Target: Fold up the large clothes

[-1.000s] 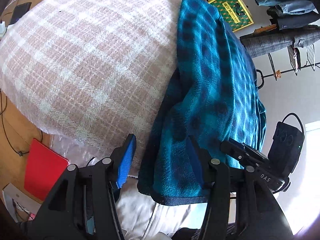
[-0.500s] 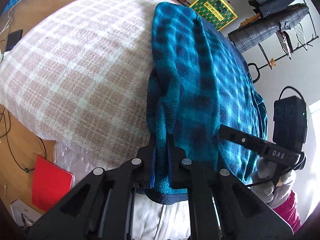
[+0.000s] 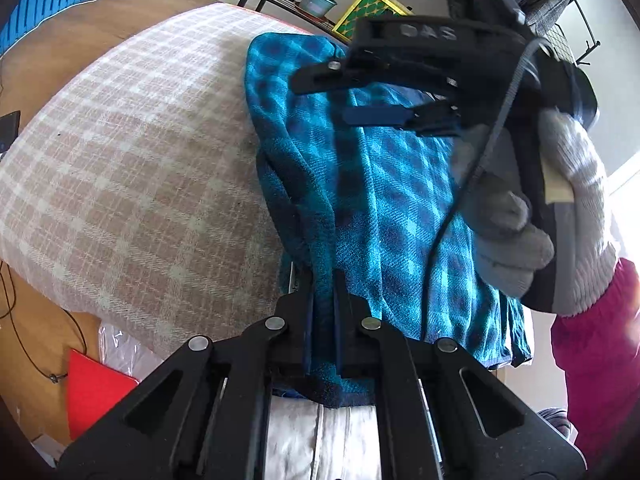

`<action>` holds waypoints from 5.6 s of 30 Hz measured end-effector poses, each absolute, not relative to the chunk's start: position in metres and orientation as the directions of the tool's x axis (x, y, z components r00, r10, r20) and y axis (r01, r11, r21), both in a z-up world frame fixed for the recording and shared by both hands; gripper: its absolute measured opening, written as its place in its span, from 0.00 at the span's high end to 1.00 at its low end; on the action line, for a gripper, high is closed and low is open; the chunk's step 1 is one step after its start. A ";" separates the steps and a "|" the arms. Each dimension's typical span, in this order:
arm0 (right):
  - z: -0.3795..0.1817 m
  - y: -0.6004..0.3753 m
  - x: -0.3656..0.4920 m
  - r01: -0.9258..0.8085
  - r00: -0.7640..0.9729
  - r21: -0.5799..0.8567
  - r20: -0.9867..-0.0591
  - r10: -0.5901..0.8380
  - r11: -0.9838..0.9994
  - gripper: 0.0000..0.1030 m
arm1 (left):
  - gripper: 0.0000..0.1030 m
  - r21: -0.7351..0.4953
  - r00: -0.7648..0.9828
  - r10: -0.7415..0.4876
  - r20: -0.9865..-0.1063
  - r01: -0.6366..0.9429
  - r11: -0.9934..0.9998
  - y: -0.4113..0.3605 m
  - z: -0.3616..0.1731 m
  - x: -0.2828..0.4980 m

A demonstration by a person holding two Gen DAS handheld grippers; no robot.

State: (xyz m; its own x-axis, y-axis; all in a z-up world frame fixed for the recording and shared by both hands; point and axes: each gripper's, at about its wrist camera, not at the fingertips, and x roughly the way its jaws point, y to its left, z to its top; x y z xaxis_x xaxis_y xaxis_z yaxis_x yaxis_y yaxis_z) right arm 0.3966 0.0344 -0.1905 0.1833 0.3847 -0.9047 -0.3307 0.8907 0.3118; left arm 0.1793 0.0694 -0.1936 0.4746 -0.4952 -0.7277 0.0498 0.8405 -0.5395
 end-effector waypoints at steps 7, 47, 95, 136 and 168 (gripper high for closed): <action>-0.233 0.077 0.418 -0.362 0.129 0.151 -0.969 0.210 0.920 0.31 | 0.96 -0.527 0.470 -0.496 -0.730 0.075 0.847 0.064 -0.194 0.182; -0.286 -0.223 0.323 0.211 0.464 0.812 -0.573 0.675 0.544 0.95 | 0.96 -0.247 0.379 -0.436 -0.817 0.453 0.857 -0.112 -0.183 0.170; -0.207 -0.058 0.499 -0.317 0.429 -0.040 -0.897 0.106 0.947 0.88 | 0.96 -0.506 0.208 -0.563 -0.800 0.269 0.819 -0.045 -0.229 0.202; -0.181 -0.162 0.578 -0.144 0.532 0.416 -0.733 0.424 0.898 0.66 | 0.96 -0.499 0.196 -0.556 -0.808 0.273 0.822 -0.062 -0.233 0.206; -0.037 -0.310 0.327 0.008 0.671 0.445 -0.667 0.325 0.896 0.59 | 0.96 -0.537 0.314 -0.589 -0.744 0.242 0.808 -0.008 -0.197 0.193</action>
